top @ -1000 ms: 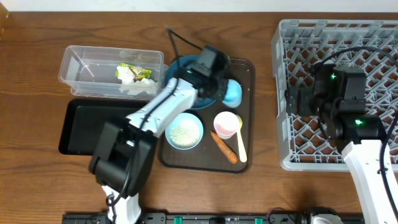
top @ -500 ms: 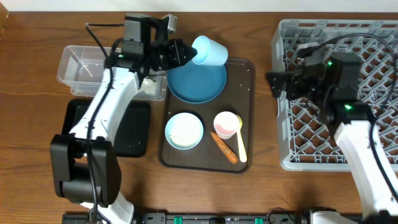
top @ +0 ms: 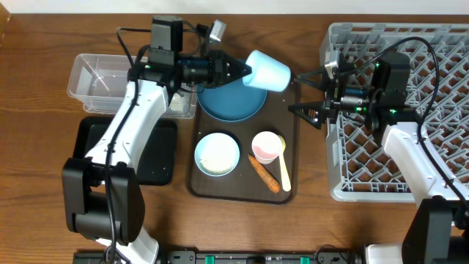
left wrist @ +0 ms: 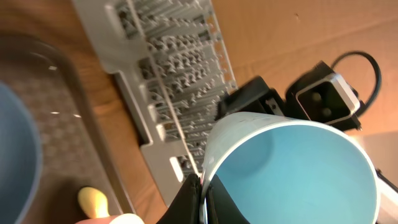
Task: Sort waste into correct bins and load items into the dishwasher rack
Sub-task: 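Lift the cup with the left gripper toward the right gripper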
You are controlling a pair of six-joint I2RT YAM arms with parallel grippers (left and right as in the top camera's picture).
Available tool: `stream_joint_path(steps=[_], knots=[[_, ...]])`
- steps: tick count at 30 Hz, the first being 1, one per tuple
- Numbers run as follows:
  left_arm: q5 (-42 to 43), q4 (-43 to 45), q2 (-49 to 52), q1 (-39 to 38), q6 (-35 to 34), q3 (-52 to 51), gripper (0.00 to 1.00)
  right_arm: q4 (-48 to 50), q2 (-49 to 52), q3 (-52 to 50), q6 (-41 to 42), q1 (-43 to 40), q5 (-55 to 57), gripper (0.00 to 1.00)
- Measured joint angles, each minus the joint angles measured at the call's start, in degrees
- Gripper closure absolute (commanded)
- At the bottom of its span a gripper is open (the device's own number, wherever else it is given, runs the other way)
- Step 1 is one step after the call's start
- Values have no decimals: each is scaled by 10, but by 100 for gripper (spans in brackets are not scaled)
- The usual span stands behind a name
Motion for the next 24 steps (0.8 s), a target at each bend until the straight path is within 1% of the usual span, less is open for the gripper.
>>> stream_joint_path(steps=[7, 14, 20, 24], knots=[[42, 12, 0, -23, -1, 0, 94, 42, 1, 0, -7, 0, -2, 1], [51, 16, 0, -37, -4, 0, 94, 107, 1, 0, -9, 0, 0, 1], [56, 61, 0, -52, -35, 0, 94, 129, 1, 0, -9, 12, 0, 5], [56, 66, 0, -60, -50, 0, 94, 152, 1, 0, -9, 19, -3, 6]])
